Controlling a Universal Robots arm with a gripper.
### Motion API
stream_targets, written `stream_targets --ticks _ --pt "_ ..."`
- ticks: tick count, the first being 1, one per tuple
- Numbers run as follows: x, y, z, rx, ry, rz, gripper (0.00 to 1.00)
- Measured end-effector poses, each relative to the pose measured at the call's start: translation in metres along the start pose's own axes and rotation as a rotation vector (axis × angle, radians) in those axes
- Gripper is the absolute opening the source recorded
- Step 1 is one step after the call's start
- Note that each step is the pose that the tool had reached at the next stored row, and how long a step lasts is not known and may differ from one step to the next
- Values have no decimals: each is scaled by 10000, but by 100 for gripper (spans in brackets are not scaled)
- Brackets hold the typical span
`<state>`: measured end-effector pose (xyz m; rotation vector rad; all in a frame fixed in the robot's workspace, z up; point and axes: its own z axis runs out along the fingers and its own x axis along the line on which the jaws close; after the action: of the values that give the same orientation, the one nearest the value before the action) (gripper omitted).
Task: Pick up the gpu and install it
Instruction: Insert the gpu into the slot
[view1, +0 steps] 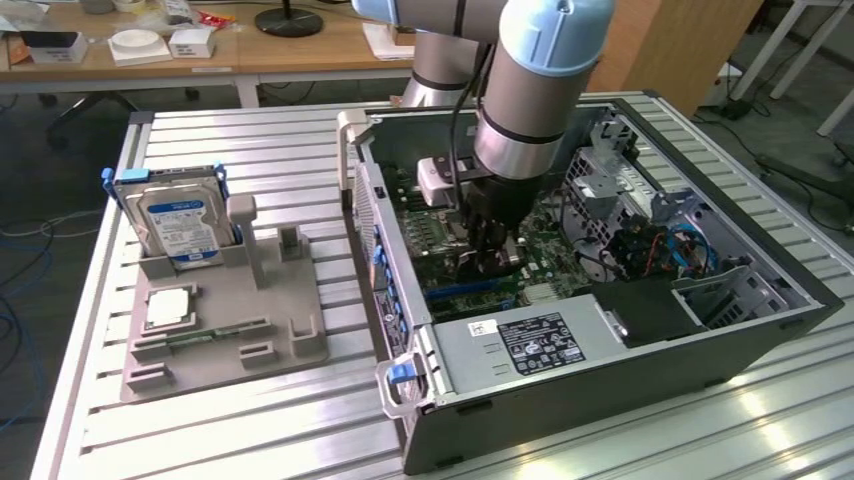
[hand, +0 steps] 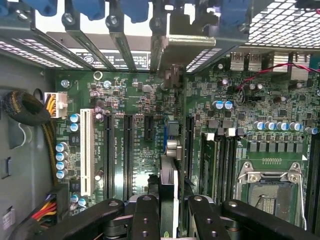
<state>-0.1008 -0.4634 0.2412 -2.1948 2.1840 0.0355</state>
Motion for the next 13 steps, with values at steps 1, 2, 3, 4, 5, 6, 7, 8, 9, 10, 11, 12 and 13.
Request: stream_targets --ticks 1,2,3,4,5,6,7,8,9,10,11,12,13 --pt "6 0 0 0 0 0 27" --pt "7 1 0 1 -1 1 27" --pt "7 3 1 1 -2 1 27" --pt "7 5 1 2 -2 0 27" --pt "7 11 2 1 -2 0 27" --pt "7 18 2 1 -1 1 27" --pt "7 23 2 0 -1 1 27" --pt "7 28 2 1 -1 0 27" --pt "7 29 2 1 -1 0 27" --pt "7 29 2 0 0 -1 27" --pt "7 30 3 1 -2 -1 27" --pt "8 31 4 0 0 -1 27" --pt "7 33 4 1 -1 0 27"
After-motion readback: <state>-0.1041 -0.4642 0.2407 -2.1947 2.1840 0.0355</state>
